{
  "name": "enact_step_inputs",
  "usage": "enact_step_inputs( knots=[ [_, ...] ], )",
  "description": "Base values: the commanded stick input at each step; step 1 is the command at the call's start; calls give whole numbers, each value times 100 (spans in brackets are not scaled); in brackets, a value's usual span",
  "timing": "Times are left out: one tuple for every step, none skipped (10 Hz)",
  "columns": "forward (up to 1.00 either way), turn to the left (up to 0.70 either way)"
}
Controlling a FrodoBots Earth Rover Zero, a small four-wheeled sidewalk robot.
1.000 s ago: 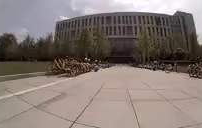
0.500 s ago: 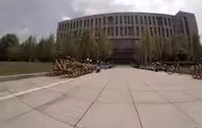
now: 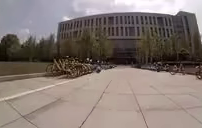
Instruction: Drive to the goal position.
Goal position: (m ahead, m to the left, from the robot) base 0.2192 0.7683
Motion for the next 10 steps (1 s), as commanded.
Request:
enact_step_inputs(
  knots=[
    [50,-2],
    [50,-2],
    [50,-2],
    [50,-2],
    [50,-2],
    [50,-2],
    [50,-2],
    [50,-2],
    [50,-2],
    [50,-2]
  ],
)
